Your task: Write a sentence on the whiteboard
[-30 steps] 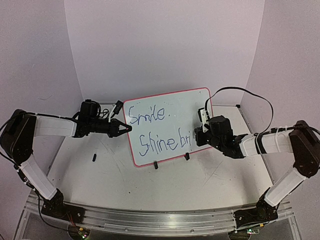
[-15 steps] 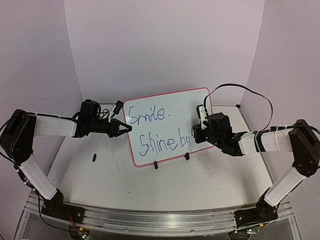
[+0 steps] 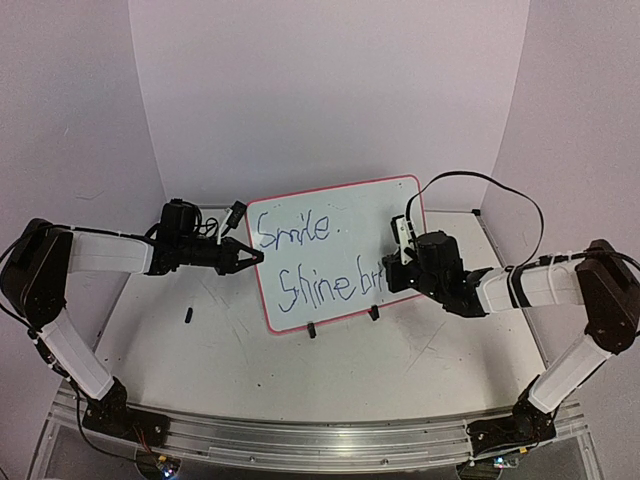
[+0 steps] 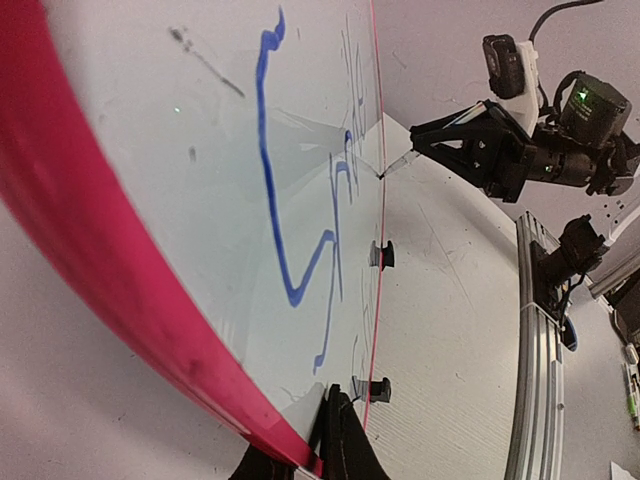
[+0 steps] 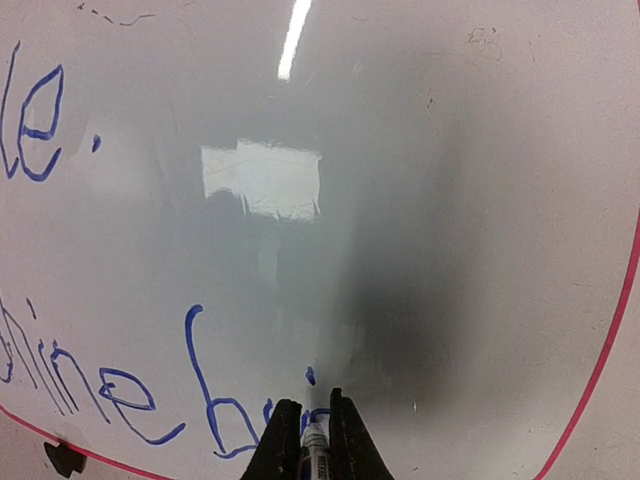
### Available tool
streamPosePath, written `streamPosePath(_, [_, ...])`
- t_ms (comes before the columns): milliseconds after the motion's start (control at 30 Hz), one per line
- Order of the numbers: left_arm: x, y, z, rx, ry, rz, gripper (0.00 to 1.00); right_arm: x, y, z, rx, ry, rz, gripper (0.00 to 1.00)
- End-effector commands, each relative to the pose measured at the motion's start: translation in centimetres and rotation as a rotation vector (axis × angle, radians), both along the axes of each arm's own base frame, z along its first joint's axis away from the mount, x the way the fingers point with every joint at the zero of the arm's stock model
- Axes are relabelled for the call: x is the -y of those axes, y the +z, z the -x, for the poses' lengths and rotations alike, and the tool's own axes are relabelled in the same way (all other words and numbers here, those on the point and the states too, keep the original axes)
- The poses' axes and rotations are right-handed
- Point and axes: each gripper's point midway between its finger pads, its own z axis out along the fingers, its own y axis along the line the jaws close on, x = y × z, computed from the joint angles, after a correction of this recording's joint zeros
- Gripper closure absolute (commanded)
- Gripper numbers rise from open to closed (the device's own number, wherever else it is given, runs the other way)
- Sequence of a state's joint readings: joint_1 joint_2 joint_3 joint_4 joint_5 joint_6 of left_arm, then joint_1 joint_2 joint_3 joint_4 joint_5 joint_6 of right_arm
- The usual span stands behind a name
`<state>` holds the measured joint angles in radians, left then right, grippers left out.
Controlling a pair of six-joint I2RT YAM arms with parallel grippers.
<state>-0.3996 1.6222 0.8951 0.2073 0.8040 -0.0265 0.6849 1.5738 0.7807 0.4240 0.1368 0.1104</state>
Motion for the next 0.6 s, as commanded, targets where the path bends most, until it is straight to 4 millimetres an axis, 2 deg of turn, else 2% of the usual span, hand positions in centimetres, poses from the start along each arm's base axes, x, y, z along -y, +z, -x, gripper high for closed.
streamPosePath(0, [-2.6,-7.1,-0.9,-0.027,0.122,-0.264,1.0,0.9,-0.5,0.4,-0.007,-0.034,-0.002,1.0])
streamPosePath(233, [-2.6,-7.1,-0.9,-0.029,0.121,-0.263,1.0,2.0,-0.6,0.4,0.004,-0.08,0.022,1.0])
streamPosePath(567, [-2.6,-7.1,-0.8,-0.029,0.12,-0.262,1.0,1.8,1.3,-1.1,0.064,-0.104,0.037,1.0])
